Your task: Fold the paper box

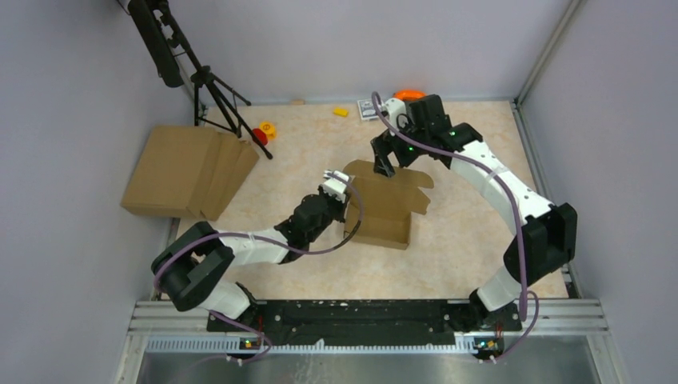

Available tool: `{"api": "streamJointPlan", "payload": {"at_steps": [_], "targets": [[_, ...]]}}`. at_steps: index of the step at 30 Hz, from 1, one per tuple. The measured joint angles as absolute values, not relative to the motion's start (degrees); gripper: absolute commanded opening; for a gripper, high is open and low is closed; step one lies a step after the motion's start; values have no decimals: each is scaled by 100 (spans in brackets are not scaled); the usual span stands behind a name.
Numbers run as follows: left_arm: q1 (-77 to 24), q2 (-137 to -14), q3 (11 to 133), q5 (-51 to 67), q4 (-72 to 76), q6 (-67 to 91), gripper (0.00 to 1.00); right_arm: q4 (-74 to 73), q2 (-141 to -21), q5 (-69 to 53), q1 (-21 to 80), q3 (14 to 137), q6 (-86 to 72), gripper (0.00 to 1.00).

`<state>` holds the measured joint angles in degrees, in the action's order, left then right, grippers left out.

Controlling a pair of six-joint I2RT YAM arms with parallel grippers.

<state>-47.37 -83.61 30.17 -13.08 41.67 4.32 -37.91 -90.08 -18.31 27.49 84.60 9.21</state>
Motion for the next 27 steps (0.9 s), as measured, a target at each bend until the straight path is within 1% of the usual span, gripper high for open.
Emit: {"api": "streamJointPlan", "payload": {"at_steps": [3,5,6,7,9,12,13,14,15,17,19,20,23,27], "targets": [[-4737,-8361,2976,-1280,4252,399,0,-3861,-9174,-1907,2777,8613,1103,87],[-4737,-8361,2917,-1273,4324,381,0,-3913,-9255,-1890,2810,8630,1186,83],[-4735,-8357,2888,-1267,4346,379,0,-3959,-9299,-1865,2847,8630,1221,79],[-4735,-8346,2860,-1264,4355,379,0,-4001,-9327,-1841,2886,8630,1247,75],[-4735,-8331,2823,-1258,4381,377,0,-4077,-9386,-1763,3011,8630,1291,62],[-4735,-8296,2762,-1229,4466,388,0,-4158,-9430,-1647,3214,8628,1356,47],[-4735,-8285,2744,-1221,4501,412,0,-4176,-9432,-1603,3275,8624,1361,39],[-4731,-8274,2729,-1203,4528,436,5,-4180,-9432,-1564,3323,8613,1356,29],[-4718,-8256,2707,-1168,4563,458,9,-4163,-9426,-1525,3363,8584,1361,24],[-4694,-8208,2676,-1122,4580,506,18,-4132,-9411,-1455,3415,8488,1326,20],[-4678,-8110,2676,-1055,4547,607,28,-4106,-9354,-1363,3474,8311,1286,18],[-4670,-8042,2674,-1002,4517,646,30,-4080,-9297,-1286,3500,8193,1264,16],[-4644,-7769,2672,-869,4425,760,31,-4038,-9096,-982,3658,7946,1240,11],[-4619,-7400,2672,-666,4147,832,33,-3966,-8816,-580,4005,7808,1236,9]]}}
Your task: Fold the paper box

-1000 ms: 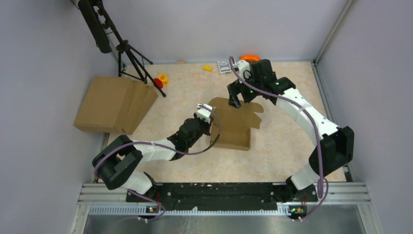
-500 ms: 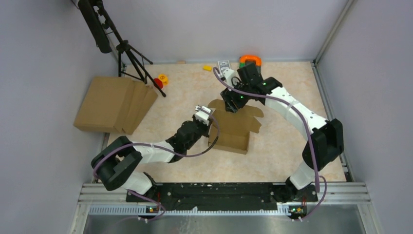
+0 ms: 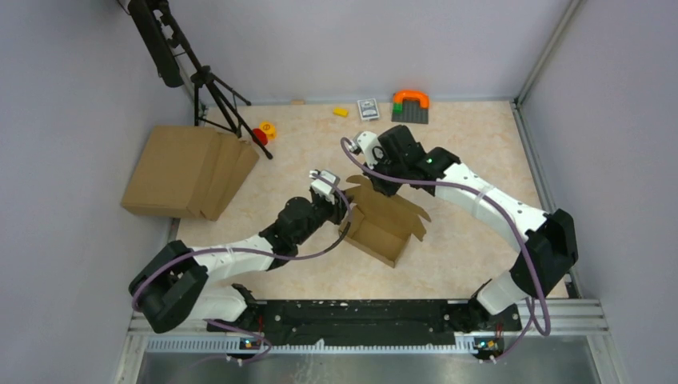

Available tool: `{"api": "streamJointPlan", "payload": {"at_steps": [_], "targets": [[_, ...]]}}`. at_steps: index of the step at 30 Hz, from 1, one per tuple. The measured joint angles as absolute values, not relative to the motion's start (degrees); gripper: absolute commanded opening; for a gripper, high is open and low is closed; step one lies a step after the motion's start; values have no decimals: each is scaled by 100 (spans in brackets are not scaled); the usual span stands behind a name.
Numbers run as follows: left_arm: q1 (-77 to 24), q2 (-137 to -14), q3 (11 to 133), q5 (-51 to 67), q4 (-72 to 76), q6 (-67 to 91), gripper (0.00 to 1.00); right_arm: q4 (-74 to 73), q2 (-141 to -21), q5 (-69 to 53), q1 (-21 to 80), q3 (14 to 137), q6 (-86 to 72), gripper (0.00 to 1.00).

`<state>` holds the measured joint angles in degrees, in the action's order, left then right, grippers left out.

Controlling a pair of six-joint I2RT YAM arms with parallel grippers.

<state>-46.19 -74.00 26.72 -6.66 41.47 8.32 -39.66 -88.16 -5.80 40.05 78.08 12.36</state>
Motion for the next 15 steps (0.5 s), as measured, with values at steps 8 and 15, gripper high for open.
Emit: {"api": "streamJointPlan", "payload": {"at_steps": [8,15], "targets": [[-4139,-7244,2676,-21,3389,1260,50,-3811,-8506,-231,4316,7752,1219,9],[-2991,-7212,2672,1592,3339,1739,57,-3824,-8503,-156,4434,7730,1214,12]]}}
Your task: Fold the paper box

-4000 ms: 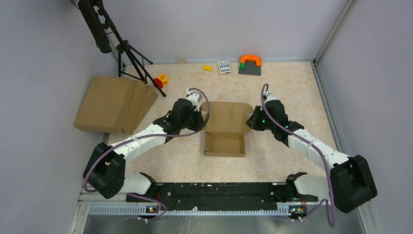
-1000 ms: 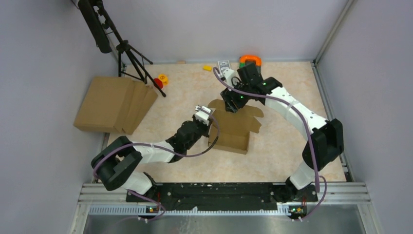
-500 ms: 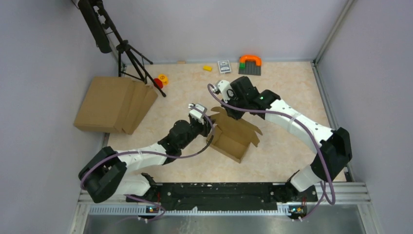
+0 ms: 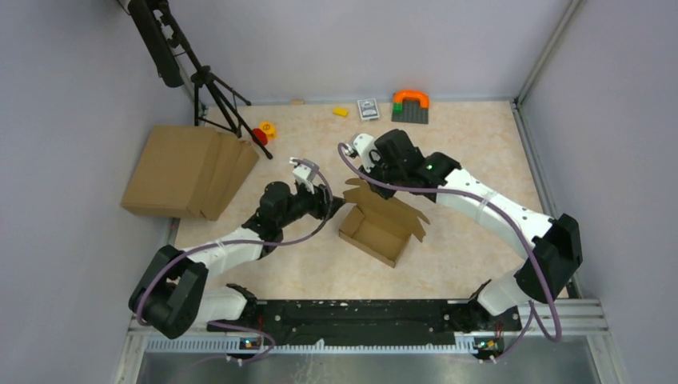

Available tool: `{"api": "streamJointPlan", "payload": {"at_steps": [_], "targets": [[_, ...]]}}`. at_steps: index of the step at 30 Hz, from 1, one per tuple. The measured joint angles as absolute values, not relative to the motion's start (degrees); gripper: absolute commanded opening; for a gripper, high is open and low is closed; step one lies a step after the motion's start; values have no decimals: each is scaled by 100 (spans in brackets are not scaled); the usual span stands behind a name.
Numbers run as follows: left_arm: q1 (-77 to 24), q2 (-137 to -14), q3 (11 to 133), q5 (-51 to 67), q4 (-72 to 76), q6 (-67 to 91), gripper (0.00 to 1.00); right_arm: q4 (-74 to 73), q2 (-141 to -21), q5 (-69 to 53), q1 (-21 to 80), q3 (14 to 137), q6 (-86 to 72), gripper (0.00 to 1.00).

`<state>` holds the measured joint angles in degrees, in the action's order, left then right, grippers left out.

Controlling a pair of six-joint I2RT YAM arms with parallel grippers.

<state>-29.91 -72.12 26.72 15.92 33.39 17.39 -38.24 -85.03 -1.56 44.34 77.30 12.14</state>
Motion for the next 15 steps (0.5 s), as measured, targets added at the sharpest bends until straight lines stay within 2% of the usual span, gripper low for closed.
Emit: {"api": "streamJointPlan", "payload": {"at_steps": [3,6,15], "targets": [[-3009,-7244,2681,2086,3343,1682,50,-3854,-8503,-145,4475,7730,1190,12],[-3011,-7478,2812,2558,3339,1605,49,-3879,-8503,-130,4525,7730,1164,12],[-3011,-7741,3035,2539,3124,1415,55,-3892,-8503,-45,4720,7730,976,10]]}}
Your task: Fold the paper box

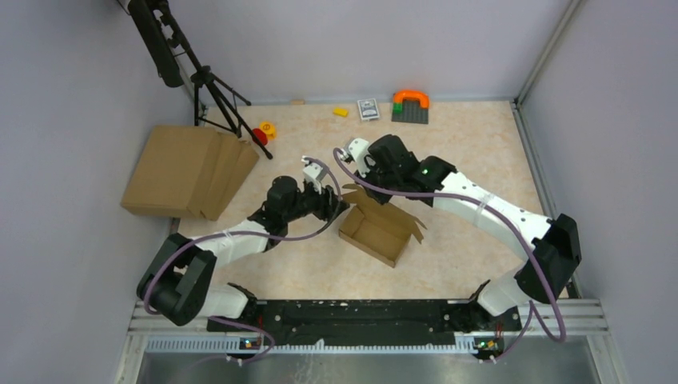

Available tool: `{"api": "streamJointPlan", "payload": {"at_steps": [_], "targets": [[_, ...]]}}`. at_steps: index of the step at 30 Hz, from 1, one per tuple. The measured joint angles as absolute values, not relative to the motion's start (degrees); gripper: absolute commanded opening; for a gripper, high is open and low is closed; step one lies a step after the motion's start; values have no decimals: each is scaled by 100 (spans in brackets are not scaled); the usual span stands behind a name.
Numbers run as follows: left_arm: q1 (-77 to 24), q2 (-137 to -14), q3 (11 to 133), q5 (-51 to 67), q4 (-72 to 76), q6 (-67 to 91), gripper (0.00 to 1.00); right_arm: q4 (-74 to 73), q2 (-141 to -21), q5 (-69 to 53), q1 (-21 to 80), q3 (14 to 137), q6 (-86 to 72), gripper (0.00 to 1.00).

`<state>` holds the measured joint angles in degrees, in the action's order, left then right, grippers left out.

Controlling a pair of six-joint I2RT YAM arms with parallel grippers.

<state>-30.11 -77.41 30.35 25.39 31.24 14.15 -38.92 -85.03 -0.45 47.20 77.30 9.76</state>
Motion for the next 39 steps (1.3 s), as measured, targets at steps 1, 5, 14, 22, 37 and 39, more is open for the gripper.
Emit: {"api": "streamJointPlan", "payload": {"at_steps": [1,5,14,22,37,39], "targets": [[-3011,-7725,3035,2445,3046,1367,57,-3894,-8503,-19,4742,7730,947,9],[-3011,-7607,3035,2034,2757,1184,59,-3898,-8503,75,4762,7730,867,8],[-3011,-7756,3352,2482,2670,663,48,-3887,-8661,145,4786,7732,683,4],[-3011,-7863,3433,2810,2685,607,52,-3896,-8718,178,4831,7734,537,3],[-3011,-8462,3564,2768,2700,604,56,-3905,-8713,766,4871,7811,489,4],[-3011,-8543,3601,2764,2700,604,56,-3905,-8713,792,4871,7811,489,4]]}}
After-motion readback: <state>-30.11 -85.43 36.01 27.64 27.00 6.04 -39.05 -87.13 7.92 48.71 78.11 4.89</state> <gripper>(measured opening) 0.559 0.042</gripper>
